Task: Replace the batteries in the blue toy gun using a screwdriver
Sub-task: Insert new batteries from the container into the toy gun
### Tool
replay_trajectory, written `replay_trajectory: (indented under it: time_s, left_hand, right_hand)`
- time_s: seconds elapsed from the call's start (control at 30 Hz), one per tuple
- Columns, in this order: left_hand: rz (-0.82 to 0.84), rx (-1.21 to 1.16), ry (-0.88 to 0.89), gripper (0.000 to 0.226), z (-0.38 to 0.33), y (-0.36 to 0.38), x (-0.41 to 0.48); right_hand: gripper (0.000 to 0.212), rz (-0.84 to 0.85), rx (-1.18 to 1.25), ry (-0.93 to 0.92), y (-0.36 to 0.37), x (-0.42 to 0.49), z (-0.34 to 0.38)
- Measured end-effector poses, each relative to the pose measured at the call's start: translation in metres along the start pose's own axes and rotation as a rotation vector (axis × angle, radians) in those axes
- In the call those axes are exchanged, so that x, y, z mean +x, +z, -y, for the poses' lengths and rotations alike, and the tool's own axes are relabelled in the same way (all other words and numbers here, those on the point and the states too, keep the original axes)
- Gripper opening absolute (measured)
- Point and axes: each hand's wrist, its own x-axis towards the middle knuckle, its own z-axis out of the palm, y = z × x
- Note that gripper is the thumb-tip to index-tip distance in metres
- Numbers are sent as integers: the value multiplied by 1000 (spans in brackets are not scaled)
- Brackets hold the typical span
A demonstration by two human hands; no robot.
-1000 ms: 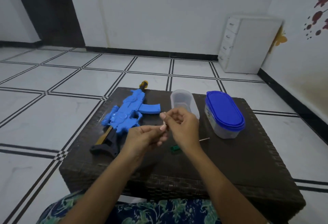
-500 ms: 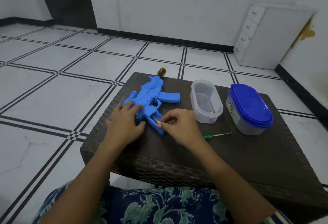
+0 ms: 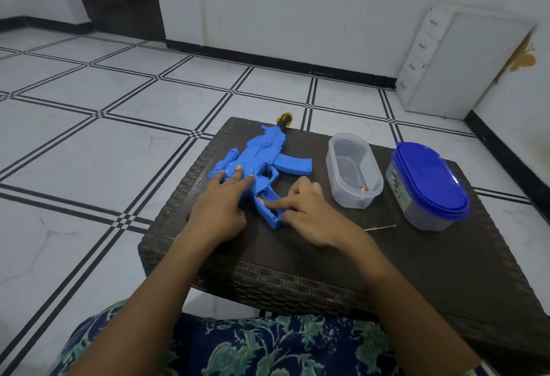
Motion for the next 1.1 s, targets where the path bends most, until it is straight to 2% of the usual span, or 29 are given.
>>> replay_trajectory:
  time_s: [0.13, 0.3, 0.37, 0.47, 0.53, 0.6, 0.63, 0.67, 0.73, 0.9, 0.97, 1.1]
  left_hand:
    - [9, 14, 6, 75, 1, -3, 0]
    - [6, 22, 9, 77, 0, -3, 0]
    - [13, 30, 2, 77, 0, -3, 0]
    - [-8, 16, 4, 77, -1, -3, 0]
    - [-26, -4, -5, 75, -3, -4, -1]
    - [-41, 12, -17, 73, -5, -4, -2]
    - [-52, 18, -23, 72, -6, -3, -2]
    - [-65, 20, -33, 72, -8, -2, -3]
    - [-82, 19, -50, 71, -9, 1, -3]
    - [-90, 22, -54, 71, -8, 3, -2]
    - [-88, 24, -56, 71, -7, 4, -2]
    - [-90, 24, -65, 70, -7, 3, -1]
  right_hand:
    - [30, -22, -30, -14, -6, -7, -2]
    - [45, 53, -362, -29, 8, -5, 5]
    - [45, 12, -375, -45, 13, -5, 5]
    - [40, -192, -169, -91, 7, -5, 3]
    - [33, -463, -74, -110, -6, -6, -1]
    - [23, -714, -72, -39, -28, -7, -12]
    - [22, -751, -83, 56, -43, -8, -20]
    - [25, -719, -104, 168, -57, -8, -29]
    - [35, -533, -168, 324, -81, -4, -45]
    - [43, -34, -300, 350, -95, 28, -64]
    - [42, 53, -327, 338, -91, 38, -67]
    - [31, 69, -292, 248, -85, 47, -73]
